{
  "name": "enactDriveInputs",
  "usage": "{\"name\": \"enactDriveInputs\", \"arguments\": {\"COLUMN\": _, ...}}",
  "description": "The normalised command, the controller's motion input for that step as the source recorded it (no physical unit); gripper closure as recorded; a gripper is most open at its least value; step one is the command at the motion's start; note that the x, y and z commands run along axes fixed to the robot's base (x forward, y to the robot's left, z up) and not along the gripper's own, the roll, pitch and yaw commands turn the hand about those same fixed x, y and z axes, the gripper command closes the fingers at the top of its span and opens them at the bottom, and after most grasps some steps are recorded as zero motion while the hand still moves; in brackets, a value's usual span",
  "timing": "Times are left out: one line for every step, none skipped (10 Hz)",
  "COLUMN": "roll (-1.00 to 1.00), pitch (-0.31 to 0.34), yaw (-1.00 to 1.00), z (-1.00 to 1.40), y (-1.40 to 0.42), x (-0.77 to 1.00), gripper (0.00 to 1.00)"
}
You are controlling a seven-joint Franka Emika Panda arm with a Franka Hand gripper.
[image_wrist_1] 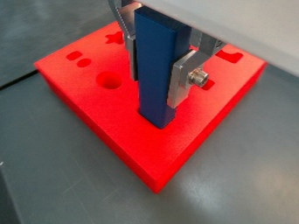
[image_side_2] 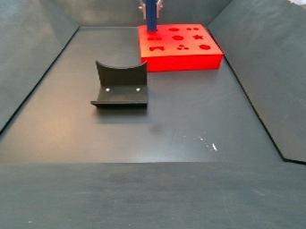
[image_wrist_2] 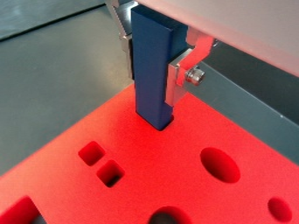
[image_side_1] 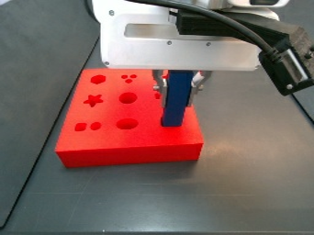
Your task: Insert the rectangle object.
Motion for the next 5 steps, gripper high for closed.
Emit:
{"name": "enactDriveInputs", "arguments": {"roll": 0.01, "pitch": 0.0, "yaw": 0.0, "z": 0.0, "y": 0.0, "x": 0.0, "gripper": 1.0}}
{"name": "enactDriveInputs", "arguments": {"roll": 0.17, "pitch": 0.0, "yaw": 0.01, "z": -1.0, "y": -0.08, "x": 0.0, "gripper": 1.0}}
{"name": "enactDriveInputs", "arguments": {"roll": -0.03, "pitch": 0.0, "yaw": 0.0, "z": 0.0, "y": 0.02, "x": -0.01, "gripper": 1.0}}
{"name": "enactDriveInputs", "arguments": {"roll": -0.01, "pitch": 0.0, "yaw": 0.0, "z": 0.0, "y": 0.0, "x": 0.0, "gripper": 1.0}}
{"name": "enactDriveInputs", "arguments": {"roll": 0.0, "pitch": 0.0, "yaw": 0.0, "z": 0.0, "y": 0.0, "x": 0.0, "gripper": 1.0}}
